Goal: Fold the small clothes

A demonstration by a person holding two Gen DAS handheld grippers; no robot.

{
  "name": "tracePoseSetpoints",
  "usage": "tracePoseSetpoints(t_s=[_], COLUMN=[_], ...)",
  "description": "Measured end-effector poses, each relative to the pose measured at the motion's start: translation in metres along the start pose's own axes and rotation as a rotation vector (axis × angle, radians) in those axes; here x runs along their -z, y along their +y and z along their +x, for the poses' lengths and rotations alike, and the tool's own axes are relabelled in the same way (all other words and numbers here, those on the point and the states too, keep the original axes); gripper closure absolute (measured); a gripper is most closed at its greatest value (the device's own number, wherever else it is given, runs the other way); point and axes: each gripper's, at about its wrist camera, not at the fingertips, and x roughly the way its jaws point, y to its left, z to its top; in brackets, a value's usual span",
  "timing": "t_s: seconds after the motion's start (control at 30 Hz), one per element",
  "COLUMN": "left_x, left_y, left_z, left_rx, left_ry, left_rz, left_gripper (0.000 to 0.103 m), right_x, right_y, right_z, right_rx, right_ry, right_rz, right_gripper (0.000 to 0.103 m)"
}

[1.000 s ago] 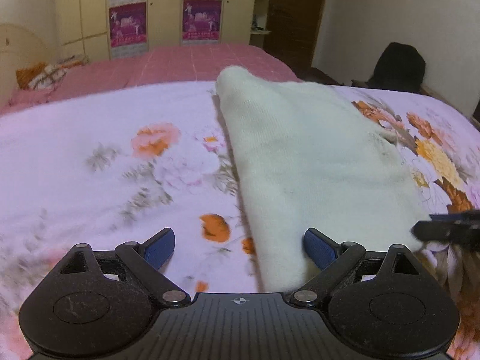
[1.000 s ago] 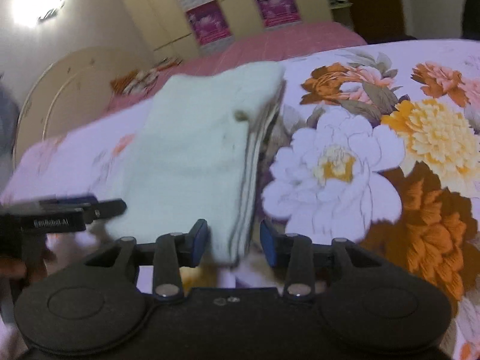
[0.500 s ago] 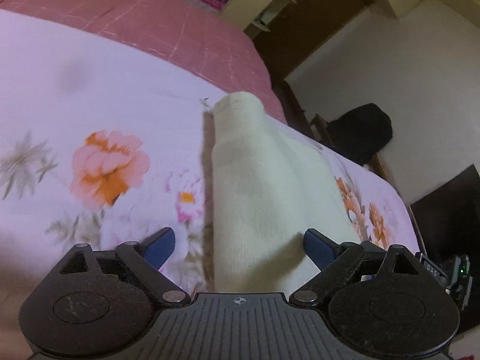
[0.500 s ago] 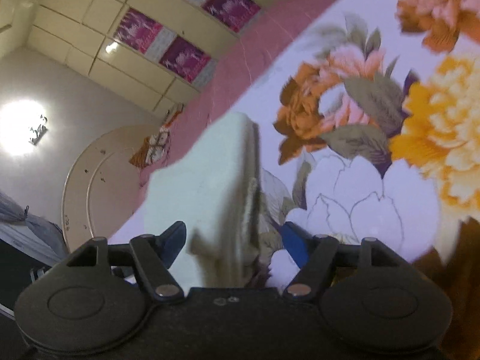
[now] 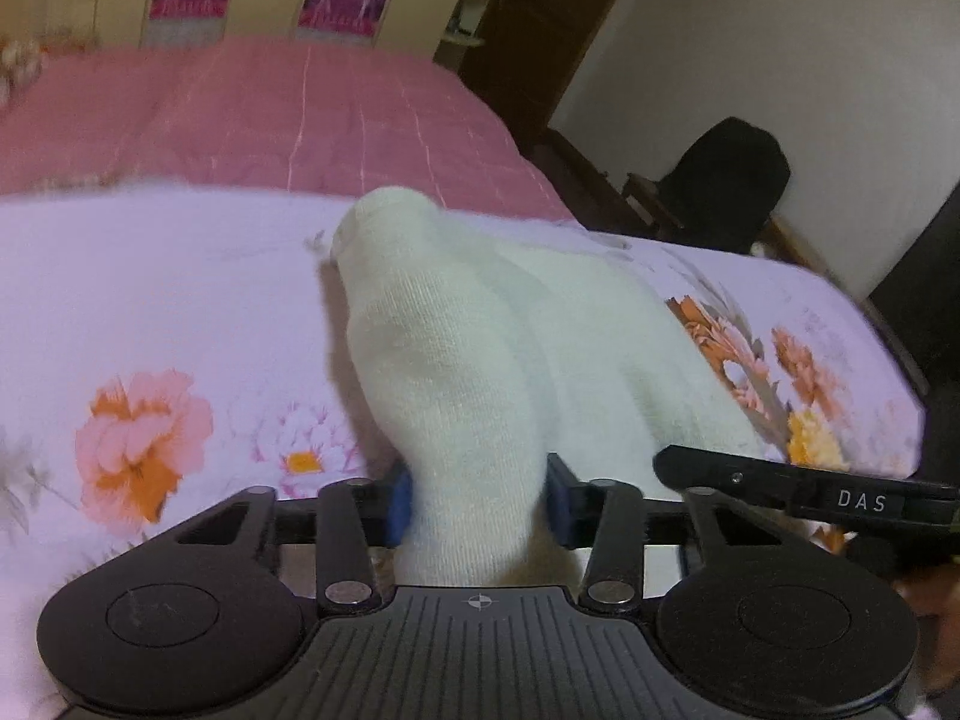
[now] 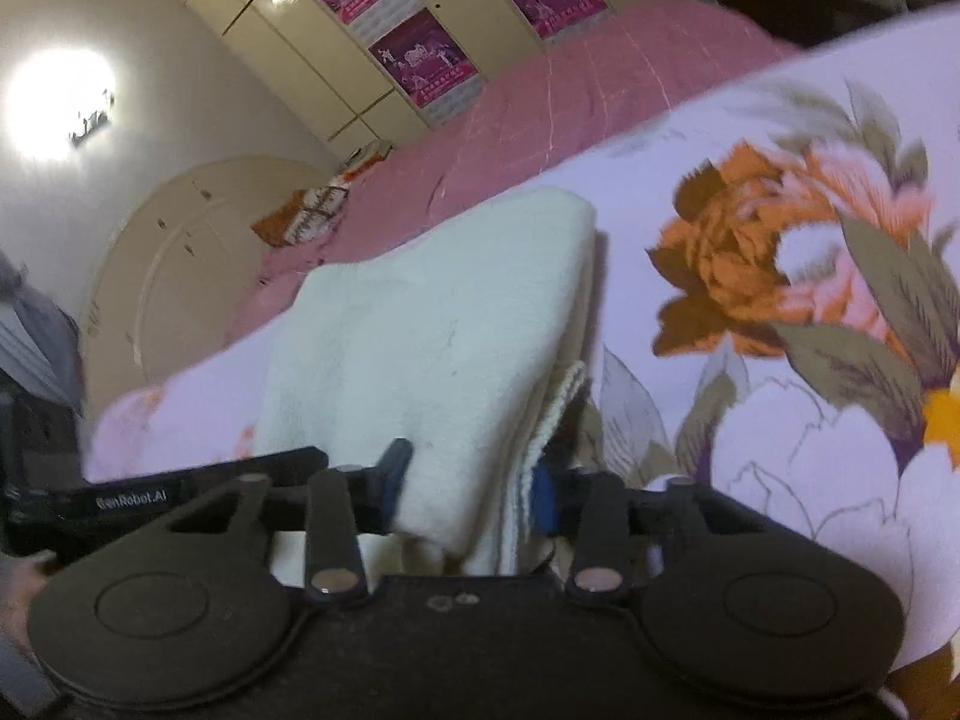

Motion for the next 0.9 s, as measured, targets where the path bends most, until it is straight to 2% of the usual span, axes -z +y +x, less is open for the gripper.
tracePoseSetpoints(t_s=[0.07,0.13,0.33,0.53,0.73,0.9], left_x=[0.0,-0.002,-0.007,0.02,0.067,0.103], left_y=[-0.018,-0.029,-0.029,0.012,0.071,0.103], left_z=[-0.008,-0.019,-0.073,-0.143,-0.199,-0.222], left_rx=[-0.049,-0.066,-0.081,-0.158,-0.233,-0.279], left_ry=[-0.025,-0.043,-0.101,-0.105,-0.068,-0.047], left_rz=[0.084,0.122,0.137,0.129,0.078,0.044], left_gripper=[0.065,0.065,0.065,0.065,0.065,0.065], right_x=[0.005,0.008,0.013,0.026,0.078,0.113], right_y=[0.022,0.043,0.083,0.15,0.218,0.258], right_z=[-0.008,-0.015,-0.045,-0.05,-0.027,-0.013], right_rx=[0.057,0.105,0.125,0.069,0.009,-0.03], right_ry=[-0.018,-0.037,-0.084,-0.09,-0.051,-0.004], right_rz=[-0.092,-0.183,-0.272,-0.347,-0.376,-0.377], right_gripper=[0.074,0.075,0.075,0.075,0.075,0.075])
